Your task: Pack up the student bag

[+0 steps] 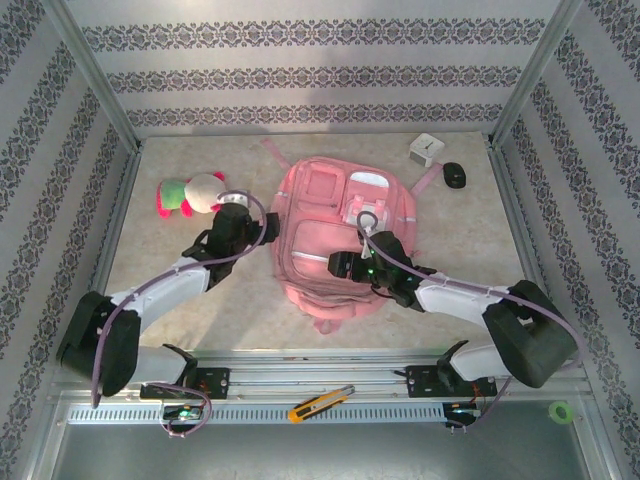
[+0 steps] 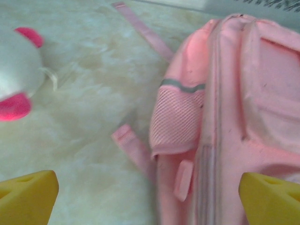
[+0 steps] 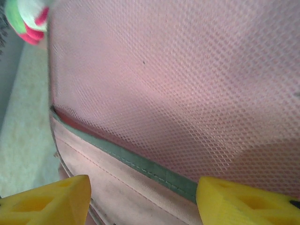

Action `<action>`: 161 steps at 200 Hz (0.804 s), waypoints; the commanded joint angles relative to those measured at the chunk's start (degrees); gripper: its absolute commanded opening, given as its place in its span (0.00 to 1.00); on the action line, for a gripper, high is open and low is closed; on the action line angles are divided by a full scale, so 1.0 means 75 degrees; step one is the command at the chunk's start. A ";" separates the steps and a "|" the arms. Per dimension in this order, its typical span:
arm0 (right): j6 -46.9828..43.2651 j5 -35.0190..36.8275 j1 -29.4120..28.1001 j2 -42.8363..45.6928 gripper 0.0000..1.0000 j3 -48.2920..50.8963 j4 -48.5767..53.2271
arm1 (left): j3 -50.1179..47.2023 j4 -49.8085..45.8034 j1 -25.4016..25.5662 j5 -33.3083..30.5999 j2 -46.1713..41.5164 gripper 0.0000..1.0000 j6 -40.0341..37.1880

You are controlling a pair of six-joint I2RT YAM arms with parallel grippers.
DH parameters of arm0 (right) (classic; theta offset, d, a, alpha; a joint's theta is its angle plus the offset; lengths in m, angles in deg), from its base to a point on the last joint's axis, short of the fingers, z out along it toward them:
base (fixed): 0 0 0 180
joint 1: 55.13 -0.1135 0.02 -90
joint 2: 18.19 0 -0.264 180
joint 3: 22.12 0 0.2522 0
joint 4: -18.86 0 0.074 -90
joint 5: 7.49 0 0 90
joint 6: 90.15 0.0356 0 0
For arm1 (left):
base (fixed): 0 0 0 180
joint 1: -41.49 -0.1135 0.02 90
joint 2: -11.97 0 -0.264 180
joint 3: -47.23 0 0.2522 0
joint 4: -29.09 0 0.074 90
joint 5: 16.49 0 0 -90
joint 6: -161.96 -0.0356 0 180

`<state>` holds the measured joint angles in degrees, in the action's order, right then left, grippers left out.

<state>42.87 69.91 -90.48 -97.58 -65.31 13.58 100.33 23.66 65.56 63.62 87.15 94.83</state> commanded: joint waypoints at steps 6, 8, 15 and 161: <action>-0.0016 0.0365 0.0275 -0.0616 0.69 0.0304 -0.0313 | -0.0516 0.0019 -0.0150 -0.0736 -0.0580 0.99 -0.0208; -0.0023 0.0343 0.0296 -0.0602 0.69 0.0303 -0.0303 | -0.0544 0.0018 -0.0160 -0.0756 -0.0620 0.99 -0.0224; -0.0071 0.0321 0.0344 -0.0457 0.69 0.0301 -0.0287 | -0.0616 0.0002 -0.0174 -0.0836 -0.0745 1.00 -0.0260; -0.4508 0.0153 0.5743 0.3153 0.98 -0.0454 0.2596 | -0.3616 0.4320 -0.0453 -0.3184 -0.3751 0.99 -0.4338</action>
<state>15.42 68.97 -49.35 -71.20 -71.17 36.11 77.83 40.45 63.42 42.38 60.13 71.33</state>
